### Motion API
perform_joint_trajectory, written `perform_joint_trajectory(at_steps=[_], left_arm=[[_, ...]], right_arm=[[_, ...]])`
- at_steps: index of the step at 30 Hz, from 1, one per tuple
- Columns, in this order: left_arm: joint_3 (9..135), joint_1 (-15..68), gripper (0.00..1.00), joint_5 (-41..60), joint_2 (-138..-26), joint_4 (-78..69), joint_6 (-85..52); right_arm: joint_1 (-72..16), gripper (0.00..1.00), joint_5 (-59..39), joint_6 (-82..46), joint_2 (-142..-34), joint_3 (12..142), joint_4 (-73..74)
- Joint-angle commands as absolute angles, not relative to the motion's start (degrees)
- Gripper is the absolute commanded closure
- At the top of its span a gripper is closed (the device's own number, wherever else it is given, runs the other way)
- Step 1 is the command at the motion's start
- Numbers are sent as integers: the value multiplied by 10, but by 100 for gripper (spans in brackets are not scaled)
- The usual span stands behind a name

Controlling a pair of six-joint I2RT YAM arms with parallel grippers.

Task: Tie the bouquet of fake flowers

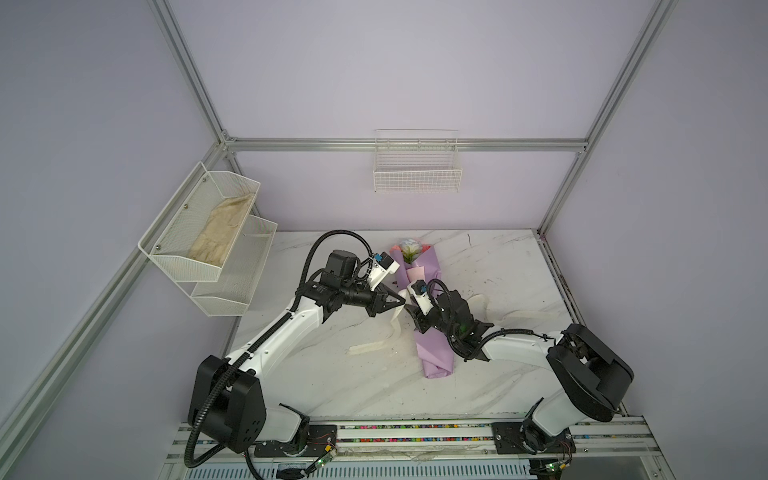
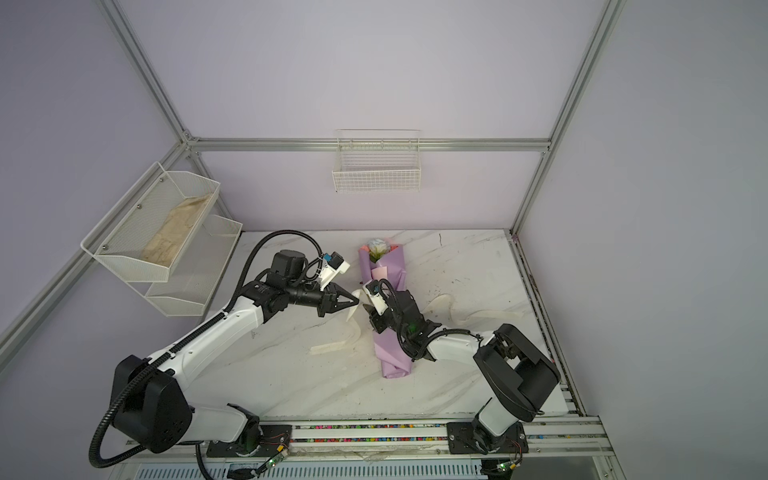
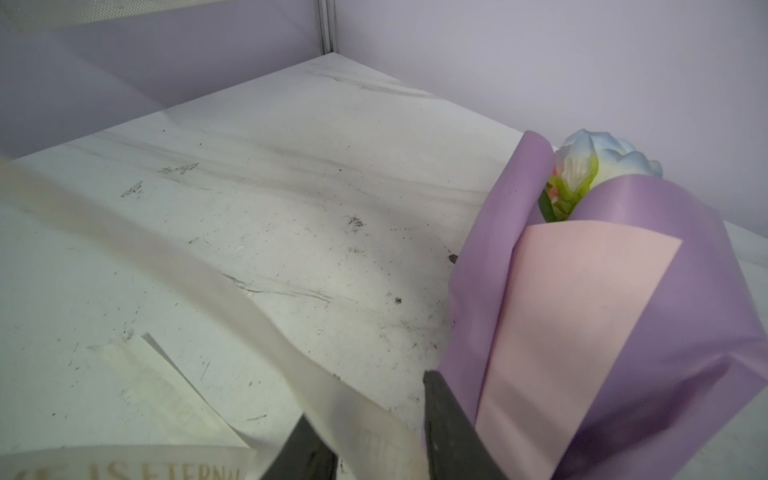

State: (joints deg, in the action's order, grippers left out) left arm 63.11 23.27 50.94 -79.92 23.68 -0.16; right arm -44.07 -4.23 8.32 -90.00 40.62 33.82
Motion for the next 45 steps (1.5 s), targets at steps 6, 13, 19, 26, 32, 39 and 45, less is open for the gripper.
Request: perform_joint_trajectory(at_steps=[6,13,19,26,32,39,45], left_arm=[[644,229,100,513,-805,250,15],[638,229,100,516,-799,251,17],[640,229,100,522,-797,250,17],[642,229,100,521,-795,251,17],[642,227,95,473,-794,282,30],[657,225,51,462,-843,286,39],[685,225,42,498,-879,268,26]], right_arm=[[-443,71,-93,91,-852,390,384],[-443,91,-84,88,-870,404,380],[-442,69,-121,92,-880,412,388],[-443,71,-124,94,-901,428,399],[-442,97,-75,97,-877,413,404],[-441,100,-53,106,-849,390,403],[-440,100,-48,107,-842,392,398]])
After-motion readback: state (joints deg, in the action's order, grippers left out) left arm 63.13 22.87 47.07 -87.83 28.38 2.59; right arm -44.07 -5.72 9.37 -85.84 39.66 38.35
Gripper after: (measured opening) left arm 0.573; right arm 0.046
